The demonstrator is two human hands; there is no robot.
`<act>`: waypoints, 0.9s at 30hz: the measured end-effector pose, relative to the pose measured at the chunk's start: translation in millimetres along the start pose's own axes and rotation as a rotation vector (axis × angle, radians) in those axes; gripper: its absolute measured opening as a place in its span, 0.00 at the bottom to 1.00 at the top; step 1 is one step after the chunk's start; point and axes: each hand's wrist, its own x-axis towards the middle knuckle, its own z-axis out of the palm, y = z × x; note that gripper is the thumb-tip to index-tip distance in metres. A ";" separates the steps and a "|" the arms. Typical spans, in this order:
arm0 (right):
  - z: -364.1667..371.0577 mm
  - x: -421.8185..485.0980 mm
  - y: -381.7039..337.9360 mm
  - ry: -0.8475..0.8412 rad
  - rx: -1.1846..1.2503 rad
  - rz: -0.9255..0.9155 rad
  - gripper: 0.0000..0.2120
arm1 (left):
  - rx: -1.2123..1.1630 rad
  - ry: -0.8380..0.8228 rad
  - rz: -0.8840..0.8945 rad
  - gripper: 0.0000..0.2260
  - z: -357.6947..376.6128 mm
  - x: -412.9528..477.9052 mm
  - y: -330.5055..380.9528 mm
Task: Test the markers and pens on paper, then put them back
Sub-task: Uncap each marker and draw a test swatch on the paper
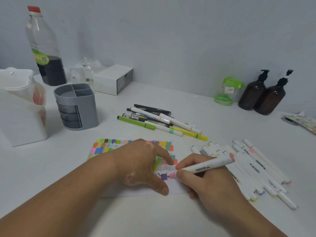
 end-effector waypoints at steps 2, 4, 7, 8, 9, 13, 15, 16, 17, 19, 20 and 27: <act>0.1 0.1 -0.2 0.011 0.014 0.005 0.05 | 0.000 0.001 0.002 0.34 -0.2 -0.3 -0.3; -0.8 0.3 -0.4 -0.003 0.007 0.008 0.06 | -0.006 0.003 0.004 0.34 -0.2 -0.5 -0.3; -0.7 0.2 -1.1 -0.012 0.000 0.012 0.07 | -0.005 0.003 0.009 0.34 -0.2 -0.9 0.2; -0.6 0.0 -1.4 -0.003 0.001 0.011 0.06 | -0.003 0.001 0.011 0.34 -0.3 -1.1 0.4; -0.7 -0.1 -1.4 0.004 0.001 0.008 0.06 | -0.002 0.000 0.013 0.34 -0.5 -1.2 0.5; -1.6 0.3 -0.9 -0.018 -0.015 0.019 0.07 | 0.006 0.004 0.011 0.34 -0.5 -1.1 0.9; -1.4 0.2 -0.4 -0.001 -0.013 0.019 0.07 | 0.002 0.003 0.005 0.33 -0.6 -0.9 1.6; -1.6 0.1 -0.3 0.008 -0.009 0.017 0.06 | -0.002 0.001 0.002 0.33 -0.7 -0.8 1.9; -2.0 0.2 -0.3 0.008 -0.009 0.017 0.06 | -0.006 -0.001 0.000 0.33 -0.7 -0.8 2.0; -2.1 0.1 -0.2 -0.017 -0.027 0.021 0.07 | -0.010 -0.003 -0.001 0.34 -0.7 -0.7 1.9; -2.0 0.2 -0.4 -0.024 -0.040 0.020 0.08 | -0.008 -0.004 0.000 0.34 -0.6 -0.5 1.8; -2.0 0.5 -0.5 -0.015 -0.057 0.021 0.06 | -0.017 -0.004 0.004 0.34 -0.6 -0.4 1.3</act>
